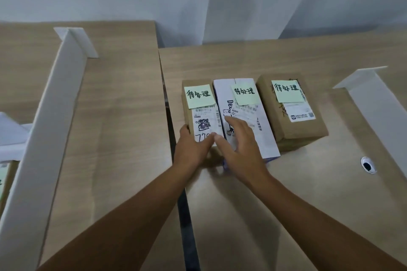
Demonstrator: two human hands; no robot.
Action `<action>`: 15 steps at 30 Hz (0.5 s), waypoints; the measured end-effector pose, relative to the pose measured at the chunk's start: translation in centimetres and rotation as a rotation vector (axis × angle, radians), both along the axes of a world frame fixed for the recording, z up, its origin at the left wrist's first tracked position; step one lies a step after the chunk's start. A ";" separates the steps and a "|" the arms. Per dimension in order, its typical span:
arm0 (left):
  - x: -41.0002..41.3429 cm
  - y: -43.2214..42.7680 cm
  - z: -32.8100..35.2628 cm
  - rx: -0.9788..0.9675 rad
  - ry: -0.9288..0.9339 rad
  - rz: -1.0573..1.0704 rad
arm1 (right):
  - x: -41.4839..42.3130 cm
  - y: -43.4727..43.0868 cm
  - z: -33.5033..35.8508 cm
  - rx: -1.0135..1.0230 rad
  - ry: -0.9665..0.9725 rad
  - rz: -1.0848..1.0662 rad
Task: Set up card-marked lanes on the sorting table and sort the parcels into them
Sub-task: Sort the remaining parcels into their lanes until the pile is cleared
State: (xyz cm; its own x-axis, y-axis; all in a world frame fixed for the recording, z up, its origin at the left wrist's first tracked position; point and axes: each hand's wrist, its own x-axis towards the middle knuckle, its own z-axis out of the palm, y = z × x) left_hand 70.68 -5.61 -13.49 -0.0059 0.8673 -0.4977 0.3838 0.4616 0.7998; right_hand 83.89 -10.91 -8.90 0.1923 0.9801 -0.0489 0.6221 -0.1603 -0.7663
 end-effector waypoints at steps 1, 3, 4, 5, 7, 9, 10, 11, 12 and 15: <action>-0.2 0.1 -0.2 -0.009 -0.022 0.011 | -0.2 -0.1 -0.2 0.006 0.006 0.007; -0.9 0.2 -0.3 -0.021 -0.048 0.030 | -0.8 -0.3 -0.3 0.013 0.009 0.037; -1.4 0.2 -0.3 -0.028 -0.057 0.032 | -1.1 -0.3 -0.3 0.012 0.008 0.055; -2.0 0.1 -0.3 -0.036 -0.067 0.037 | -1.4 -0.3 -0.3 0.008 0.007 0.075; -3.4 -0.3 -0.4 -0.047 -0.077 0.055 | -2.0 -0.1 -0.5 -0.011 0.001 0.112; -4.6 -0.8 -0.4 -0.033 -0.063 0.062 | -2.7 0.2 -0.9 -0.047 -0.036 0.124; -5.0 -1.1 -0.4 -0.022 -0.058 0.060 | -3.0 0.4 -1.2 -0.075 -0.053 0.120; -5.2 -1.3 -0.3 -0.009 -0.059 0.057 | -3.2 0.7 -1.5 -0.109 -0.060 0.117; -5.4 -1.5 -0.2 0.009 -0.062 0.050 | -3.5 1.0 -1.8 -0.143 -0.053 0.121; -6.2 -2.0 0.2 0.089 -0.067 -0.006 | -4.0 1.8 -2.3 -0.232 0.056 0.163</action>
State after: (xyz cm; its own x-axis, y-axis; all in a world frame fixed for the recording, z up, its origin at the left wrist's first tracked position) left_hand 64.44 -7.58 -13.26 0.0303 0.9082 -0.4175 0.3312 0.3849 0.8615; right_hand 79.84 -9.15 -11.16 0.0235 0.9594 -0.2812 0.6117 -0.2363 -0.7550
